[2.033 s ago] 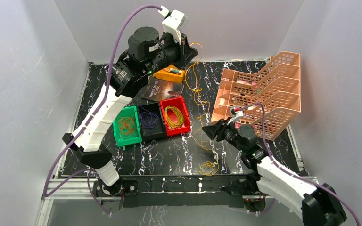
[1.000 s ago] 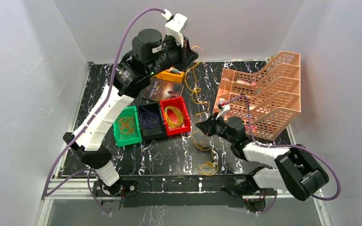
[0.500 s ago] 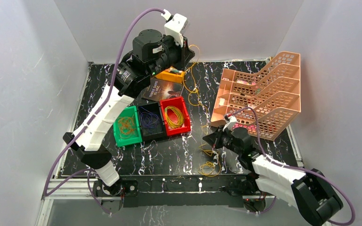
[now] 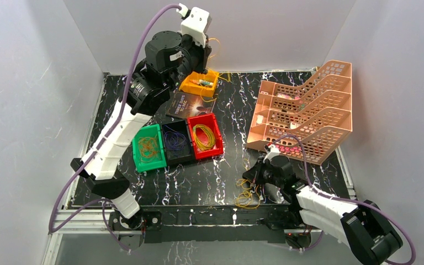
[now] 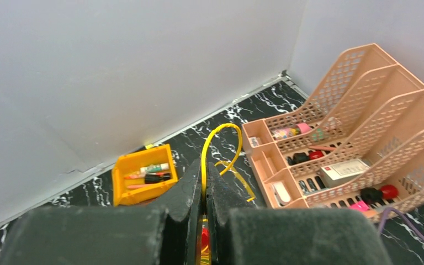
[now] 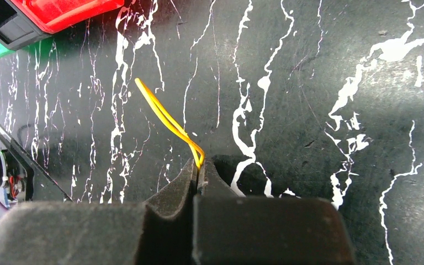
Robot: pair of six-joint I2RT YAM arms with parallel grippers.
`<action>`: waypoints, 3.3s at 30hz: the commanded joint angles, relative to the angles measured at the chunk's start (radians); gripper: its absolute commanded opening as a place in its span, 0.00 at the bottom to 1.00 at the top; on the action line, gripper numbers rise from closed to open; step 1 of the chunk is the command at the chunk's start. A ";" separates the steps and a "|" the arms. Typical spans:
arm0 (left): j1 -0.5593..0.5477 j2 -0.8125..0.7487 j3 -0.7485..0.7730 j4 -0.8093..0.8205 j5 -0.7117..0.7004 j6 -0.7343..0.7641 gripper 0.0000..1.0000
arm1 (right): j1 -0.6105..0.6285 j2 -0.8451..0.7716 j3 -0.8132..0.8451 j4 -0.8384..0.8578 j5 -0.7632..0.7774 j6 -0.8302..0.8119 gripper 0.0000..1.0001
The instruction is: Untangle the cables
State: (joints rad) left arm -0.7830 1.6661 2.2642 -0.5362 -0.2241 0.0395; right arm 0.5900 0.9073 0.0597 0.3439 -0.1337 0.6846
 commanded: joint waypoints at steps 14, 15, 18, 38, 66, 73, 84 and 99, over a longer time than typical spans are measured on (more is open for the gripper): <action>-0.004 -0.121 -0.115 0.023 -0.091 0.034 0.00 | 0.002 -0.169 0.096 -0.105 0.014 0.006 0.00; -0.003 -0.124 -0.122 0.023 -0.093 0.034 0.00 | 0.002 -0.178 0.101 -0.115 0.013 0.006 0.00; -0.004 -0.131 -0.145 0.021 -0.096 0.029 0.00 | 0.001 -0.195 0.111 -0.141 0.014 0.006 0.00; -0.004 -0.168 -0.275 -0.001 -0.115 -0.031 0.00 | 0.002 -0.334 0.271 -0.354 0.014 0.006 0.00; -0.004 -0.176 -0.397 -0.008 -0.048 -0.105 0.00 | 0.001 -0.351 0.431 -0.528 0.194 -0.287 0.96; -0.004 -0.177 -0.472 -0.009 -0.024 -0.147 0.00 | 0.002 -0.342 0.418 -0.510 0.185 -0.263 0.89; -0.002 -0.165 -0.559 -0.012 -0.078 -0.150 0.00 | 0.002 -0.332 0.407 -0.489 0.178 -0.260 0.88; 0.054 -0.133 -0.749 0.089 -0.047 -0.152 0.00 | 0.002 -0.324 0.394 -0.482 0.176 -0.255 0.88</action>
State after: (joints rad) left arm -0.7578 1.5429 1.5497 -0.4873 -0.2798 -0.1081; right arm 0.5900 0.5842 0.4427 -0.2050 0.0460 0.4229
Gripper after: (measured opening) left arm 0.007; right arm 0.882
